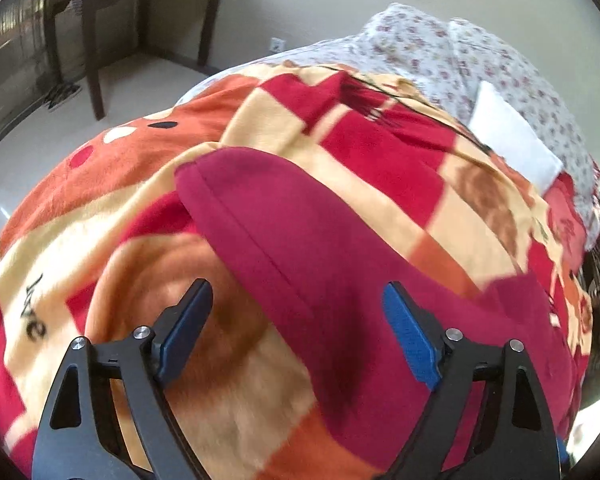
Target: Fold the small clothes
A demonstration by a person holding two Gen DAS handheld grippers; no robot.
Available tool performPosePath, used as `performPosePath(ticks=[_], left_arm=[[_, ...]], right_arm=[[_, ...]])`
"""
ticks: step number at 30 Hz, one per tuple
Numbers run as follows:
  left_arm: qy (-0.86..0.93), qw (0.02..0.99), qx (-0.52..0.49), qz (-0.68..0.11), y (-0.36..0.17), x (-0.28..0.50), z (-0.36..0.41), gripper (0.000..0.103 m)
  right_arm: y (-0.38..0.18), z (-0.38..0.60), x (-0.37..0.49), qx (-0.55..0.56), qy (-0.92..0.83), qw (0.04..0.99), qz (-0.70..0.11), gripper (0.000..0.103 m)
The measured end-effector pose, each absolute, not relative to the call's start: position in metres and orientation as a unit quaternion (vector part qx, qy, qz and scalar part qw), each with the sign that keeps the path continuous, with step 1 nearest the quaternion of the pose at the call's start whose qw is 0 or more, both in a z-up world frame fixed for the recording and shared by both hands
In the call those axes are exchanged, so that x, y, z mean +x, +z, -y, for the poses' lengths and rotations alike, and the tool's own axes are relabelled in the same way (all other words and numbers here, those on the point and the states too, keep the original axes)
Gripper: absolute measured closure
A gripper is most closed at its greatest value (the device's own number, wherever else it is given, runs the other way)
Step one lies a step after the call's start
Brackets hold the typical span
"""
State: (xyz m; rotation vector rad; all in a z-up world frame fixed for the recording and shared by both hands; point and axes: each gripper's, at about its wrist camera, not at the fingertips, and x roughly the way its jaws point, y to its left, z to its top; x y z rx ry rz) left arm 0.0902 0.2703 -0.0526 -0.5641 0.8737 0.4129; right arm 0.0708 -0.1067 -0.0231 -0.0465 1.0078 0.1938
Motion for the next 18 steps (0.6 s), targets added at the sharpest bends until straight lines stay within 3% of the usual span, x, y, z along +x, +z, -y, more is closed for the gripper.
performPosePath(ticks=[8,12,13,15,17,18], left_arm=[[0.207,0.845,-0.266,-0.416,-0.063,0.114,-0.289,0.020],[0.221,0.852,-0.217,-0.422,-0.068,0.121,-0.289,0.056],[0.219,0.854,-0.216,-0.420,-0.069,0.121,-0.291,0.060],[0.214,0.856,-0.221,-0.415,-0.067,0.118,-0.297,0.083],[0.199,0.858,-0.238,-0.409,-0.057,0.113,-0.299,0.093],[0.188,0.864,-0.244,-0.398,-0.047,0.110,-0.296,0.093]], right_arm=[[-0.027,0.099,0.077,-0.028,0.099,0.867,-0.488,0.000],[-0.031,0.096,0.078,-0.022,0.101,0.864,-0.493,0.000],[-0.032,0.096,0.078,-0.021,0.102,0.863,-0.495,0.000],[-0.032,0.096,0.078,-0.020,0.105,0.862,-0.496,0.000],[-0.032,0.098,0.077,-0.019,0.104,0.862,-0.495,0.000],[-0.031,0.099,0.077,-0.018,0.103,0.864,-0.493,0.000]])
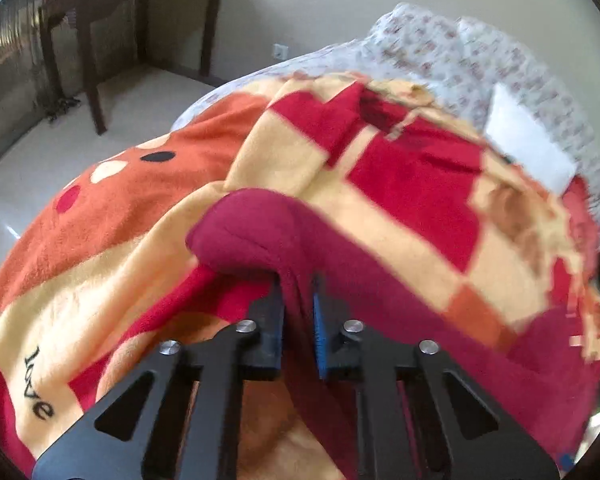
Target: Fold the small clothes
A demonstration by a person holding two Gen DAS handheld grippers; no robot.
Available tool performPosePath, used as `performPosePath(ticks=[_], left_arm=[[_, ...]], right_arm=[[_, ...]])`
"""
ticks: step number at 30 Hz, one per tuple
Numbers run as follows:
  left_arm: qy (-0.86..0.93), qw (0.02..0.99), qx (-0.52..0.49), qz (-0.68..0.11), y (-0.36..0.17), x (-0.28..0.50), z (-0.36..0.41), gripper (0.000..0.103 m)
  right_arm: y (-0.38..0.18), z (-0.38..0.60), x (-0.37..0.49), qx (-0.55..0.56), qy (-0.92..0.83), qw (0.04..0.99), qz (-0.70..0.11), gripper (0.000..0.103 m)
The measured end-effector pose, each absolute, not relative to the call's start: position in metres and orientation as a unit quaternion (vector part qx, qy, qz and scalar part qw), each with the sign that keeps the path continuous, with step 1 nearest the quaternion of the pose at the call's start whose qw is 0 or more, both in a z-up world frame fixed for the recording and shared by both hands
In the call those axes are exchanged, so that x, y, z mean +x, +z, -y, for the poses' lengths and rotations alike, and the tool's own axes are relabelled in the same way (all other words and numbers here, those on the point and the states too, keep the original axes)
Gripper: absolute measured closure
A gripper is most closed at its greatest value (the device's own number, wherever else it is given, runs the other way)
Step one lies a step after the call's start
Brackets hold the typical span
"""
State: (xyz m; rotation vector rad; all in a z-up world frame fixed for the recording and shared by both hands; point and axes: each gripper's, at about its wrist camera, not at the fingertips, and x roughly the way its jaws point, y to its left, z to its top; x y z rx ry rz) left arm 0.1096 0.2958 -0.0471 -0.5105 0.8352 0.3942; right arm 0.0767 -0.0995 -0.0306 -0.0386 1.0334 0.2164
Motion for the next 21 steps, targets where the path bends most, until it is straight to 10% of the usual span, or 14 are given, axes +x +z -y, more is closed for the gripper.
performPosePath(ticks=[12,21], left_arm=[[-0.026,0.944,-0.154,-0.292,0.090,0.090,-0.122,0.094],[-0.145,0.906,-0.118,-0.381,0.011,0.110,0.040,0.094]], right_arm=[[-0.015,0.158,0.081,0.026,0.060,0.879,-0.472,0.000],[-0.002,0.250,0.080,0.075,-0.012,0.886,-0.457,0.000]])
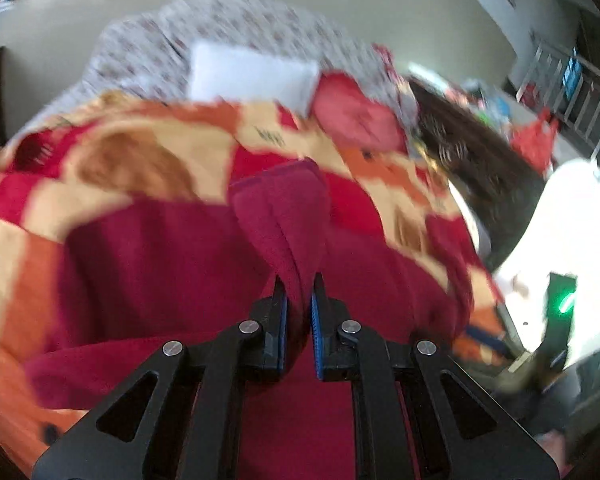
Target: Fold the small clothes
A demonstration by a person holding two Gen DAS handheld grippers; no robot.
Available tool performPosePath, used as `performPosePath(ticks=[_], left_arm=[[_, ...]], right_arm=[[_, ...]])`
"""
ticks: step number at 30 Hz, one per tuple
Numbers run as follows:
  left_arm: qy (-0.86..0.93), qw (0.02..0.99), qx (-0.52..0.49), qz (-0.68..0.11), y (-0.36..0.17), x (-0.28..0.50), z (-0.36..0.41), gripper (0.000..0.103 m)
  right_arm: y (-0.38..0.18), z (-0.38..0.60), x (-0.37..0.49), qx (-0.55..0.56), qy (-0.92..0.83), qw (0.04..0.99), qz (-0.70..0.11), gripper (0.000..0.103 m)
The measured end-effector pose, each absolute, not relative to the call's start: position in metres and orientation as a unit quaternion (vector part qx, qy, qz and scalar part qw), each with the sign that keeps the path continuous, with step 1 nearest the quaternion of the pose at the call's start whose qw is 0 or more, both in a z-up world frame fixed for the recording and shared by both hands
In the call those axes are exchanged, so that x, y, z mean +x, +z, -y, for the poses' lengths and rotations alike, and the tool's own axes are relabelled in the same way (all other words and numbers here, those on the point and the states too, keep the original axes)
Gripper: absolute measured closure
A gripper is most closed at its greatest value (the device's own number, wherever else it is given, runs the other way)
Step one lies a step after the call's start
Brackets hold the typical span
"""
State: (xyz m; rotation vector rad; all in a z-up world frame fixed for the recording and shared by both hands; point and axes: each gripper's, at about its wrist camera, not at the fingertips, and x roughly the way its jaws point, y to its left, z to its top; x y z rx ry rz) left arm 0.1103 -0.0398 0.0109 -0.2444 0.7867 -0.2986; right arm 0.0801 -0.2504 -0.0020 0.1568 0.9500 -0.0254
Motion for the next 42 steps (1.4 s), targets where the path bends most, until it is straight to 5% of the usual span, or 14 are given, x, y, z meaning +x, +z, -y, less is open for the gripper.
performPosePath(ticks=[8,10,12,15,20,25,28,30,31,34,42], left_arm=[[-0.230,0.858,-0.071,-0.453,-0.034,0.087,0.099,0.087],[-0.250,0.856,-0.073,-0.447,-0.022,0.076,0.094,0.078],[-0.274,0.860,-0.080,-0.423,0.000,0.058,0.074,0.051],[-0.254,0.889,-0.075,-0.373,0.024,0.031,0.033,0.025],[-0.137,0.921,-0.028,-0.363,0.020,0.024,-0.025,0.024],[-0.054,0.896,-0.063,-0.436,-0.025,0.043,-0.071,0.024],[-0.039,0.882,-0.084,-0.463,-0.049,0.041,-0.083,0.024],[-0.036,0.880,-0.091,-0.465,-0.056,0.040,-0.084,0.024],[-0.036,0.880,-0.092,-0.464,-0.058,0.039,-0.083,0.024],[-0.033,0.882,-0.092,-0.462,-0.060,0.032,-0.081,0.024],[-0.029,0.900,-0.114,-0.420,-0.040,0.039,-0.085,0.024]], right_arm=[[-0.007,0.287,0.074,0.109,-0.023,0.882,-0.459,0.000],[-0.007,0.286,0.073,0.114,-0.018,0.881,-0.458,0.000],[-0.005,0.281,0.071,0.116,-0.001,0.881,-0.458,0.000],[0.000,0.269,0.070,0.100,0.022,0.885,-0.455,0.000],[-0.006,0.249,0.076,0.079,0.055,0.884,-0.458,0.000],[-0.026,0.228,0.095,0.047,0.083,0.875,-0.474,0.002],[-0.041,0.217,0.099,0.019,0.102,0.871,-0.480,0.035],[-0.044,0.211,0.098,-0.014,0.100,0.879,-0.466,0.045],[-0.043,0.209,0.096,-0.022,0.111,0.882,-0.458,0.066],[-0.035,0.213,0.095,-0.013,0.124,0.881,-0.457,0.097],[0.062,0.251,0.088,-0.001,0.070,0.945,-0.321,0.097]])
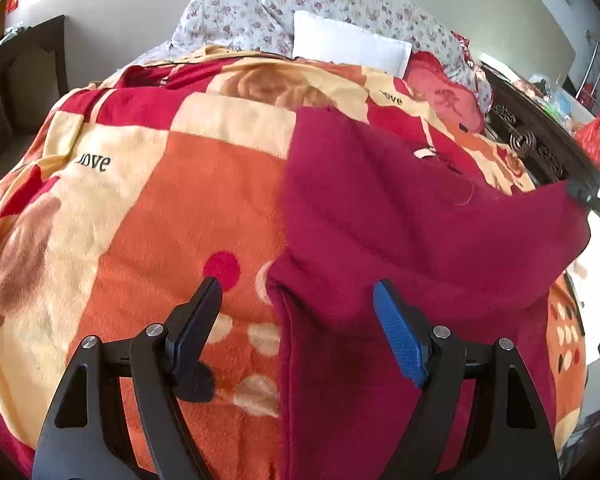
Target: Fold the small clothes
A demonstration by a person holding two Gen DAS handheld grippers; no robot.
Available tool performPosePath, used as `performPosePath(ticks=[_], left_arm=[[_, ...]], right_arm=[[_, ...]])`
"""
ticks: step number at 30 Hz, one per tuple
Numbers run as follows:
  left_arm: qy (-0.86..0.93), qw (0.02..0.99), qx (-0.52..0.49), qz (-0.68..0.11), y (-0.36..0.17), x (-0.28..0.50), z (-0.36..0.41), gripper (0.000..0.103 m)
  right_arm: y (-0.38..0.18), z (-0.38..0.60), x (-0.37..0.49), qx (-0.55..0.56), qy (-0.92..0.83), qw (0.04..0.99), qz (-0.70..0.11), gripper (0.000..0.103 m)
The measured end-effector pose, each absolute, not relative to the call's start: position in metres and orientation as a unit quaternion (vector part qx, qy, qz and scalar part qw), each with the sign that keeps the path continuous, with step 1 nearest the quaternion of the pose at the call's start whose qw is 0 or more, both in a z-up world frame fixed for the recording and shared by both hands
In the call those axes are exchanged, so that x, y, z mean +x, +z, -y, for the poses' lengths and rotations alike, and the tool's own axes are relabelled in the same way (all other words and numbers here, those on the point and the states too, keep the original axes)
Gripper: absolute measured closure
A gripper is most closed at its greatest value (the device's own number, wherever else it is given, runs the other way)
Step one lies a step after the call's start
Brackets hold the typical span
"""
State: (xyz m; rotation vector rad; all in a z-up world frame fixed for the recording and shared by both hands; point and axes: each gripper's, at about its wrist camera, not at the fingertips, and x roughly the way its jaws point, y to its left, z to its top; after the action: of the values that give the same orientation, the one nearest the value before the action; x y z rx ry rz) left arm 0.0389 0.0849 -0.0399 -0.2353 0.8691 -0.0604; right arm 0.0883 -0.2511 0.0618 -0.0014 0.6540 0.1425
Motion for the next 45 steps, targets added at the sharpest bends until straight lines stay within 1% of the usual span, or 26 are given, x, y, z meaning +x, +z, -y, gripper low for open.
performPosePath(ticks=[3,6,8,9,10,12,13,14,15,16,18,21,24,26,27,29,30,31,32,37,41,43,45], left_arm=[[-0.029,0.894,-0.110,-0.434,-0.046,0.043,-0.078,0.024],[-0.030,0.892,-0.106,-0.438,-0.049,0.046,-0.072,0.024],[-0.029,0.894,-0.098,-0.437,-0.049,0.046,-0.069,0.024],[-0.025,0.896,-0.089,-0.435,-0.049,0.047,-0.069,0.024],[-0.017,0.897,-0.080,-0.435,-0.049,0.048,-0.069,0.024],[0.007,0.894,-0.062,-0.443,-0.055,0.053,-0.072,0.024],[0.013,0.892,-0.061,-0.449,-0.059,0.055,-0.075,0.024],[0.022,0.885,-0.063,-0.460,-0.065,0.059,-0.079,0.024],[0.029,0.879,-0.069,-0.470,-0.071,0.063,-0.084,0.024],[0.034,0.875,-0.074,-0.476,-0.076,0.065,-0.087,0.024],[0.043,0.871,-0.096,-0.480,-0.083,0.067,-0.096,0.024],[0.043,0.872,-0.127,-0.471,-0.083,0.066,-0.104,0.024],[0.042,0.873,-0.122,-0.471,-0.082,0.066,-0.103,0.024],[0.039,0.874,-0.124,-0.467,-0.082,0.065,-0.104,0.024],[0.036,0.875,-0.129,-0.465,-0.083,0.064,-0.106,0.024],[0.031,0.876,-0.140,-0.461,-0.082,0.063,-0.108,0.024],[0.025,0.877,-0.148,-0.456,-0.082,0.061,-0.111,0.024],[0.020,0.878,-0.152,-0.453,-0.081,0.059,-0.112,0.024],[0.012,0.879,-0.160,-0.448,-0.081,0.057,-0.115,0.024],[-0.009,0.890,-0.205,-0.408,-0.071,0.039,-0.133,0.024],[0.004,0.892,-0.221,-0.394,-0.059,0.034,-0.144,0.024],[0.003,0.893,-0.219,-0.393,-0.054,0.037,-0.144,0.024],[0.004,0.897,-0.208,-0.390,-0.047,0.040,-0.141,0.024]], right_arm=[[0.052,0.269,0.103,0.007,0.027,0.944,-0.329,0.097],[0.006,0.282,0.131,0.000,-0.019,0.919,-0.394,0.097],[-0.020,0.293,0.145,0.022,-0.028,0.891,-0.453,0.097],[-0.022,0.298,0.145,0.045,-0.023,0.887,-0.459,0.095],[-0.017,0.300,0.140,0.062,-0.023,0.893,-0.445,0.093],[0.002,0.293,0.130,0.059,-0.020,0.910,-0.411,0.079],[0.013,0.283,0.126,0.056,-0.008,0.917,-0.396,0.058],[0.024,0.271,0.123,0.057,0.015,0.924,-0.377,0.041],[0.034,0.257,0.121,0.062,0.046,0.929,-0.361,0.036],[0.041,0.240,0.120,0.068,0.096,0.929,-0.351,0.035],[0.045,0.196,0.129,0.077,0.209,0.904,-0.365,0.035],[0.042,0.136,0.145,0.065,0.308,0.870,-0.379,0.035],[0.031,0.079,0.161,0.016,0.347,0.854,-0.387,0.035],[0.019,0.051,0.179,0.007,0.363,0.839,-0.405,0.036],[0.012,0.039,0.190,0.009,0.371,0.829,-0.419,0.038],[-0.004,0.022,0.206,0.010,0.382,0.813,-0.440,0.059],[-0.012,0.012,0.212,0.006,0.396,0.799,-0.453,0.066],[-0.017,0.007,0.215,0.001,0.404,0.791,-0.459,0.085],[-0.019,-0.002,0.216,-0.011,0.413,0.785,-0.462,0.094],[-0.016,-0.044,0.210,-0.046,0.432,0.790,-0.432,0.096],[-0.043,-0.059,0.227,-0.015,0.405,0.791,-0.459,0.096],[-0.049,-0.046,0.229,0.019,0.407,0.779,-0.476,0.096],[-0.039,-0.024,0.221,0.035,0.404,0.783,-0.471,0.089]])
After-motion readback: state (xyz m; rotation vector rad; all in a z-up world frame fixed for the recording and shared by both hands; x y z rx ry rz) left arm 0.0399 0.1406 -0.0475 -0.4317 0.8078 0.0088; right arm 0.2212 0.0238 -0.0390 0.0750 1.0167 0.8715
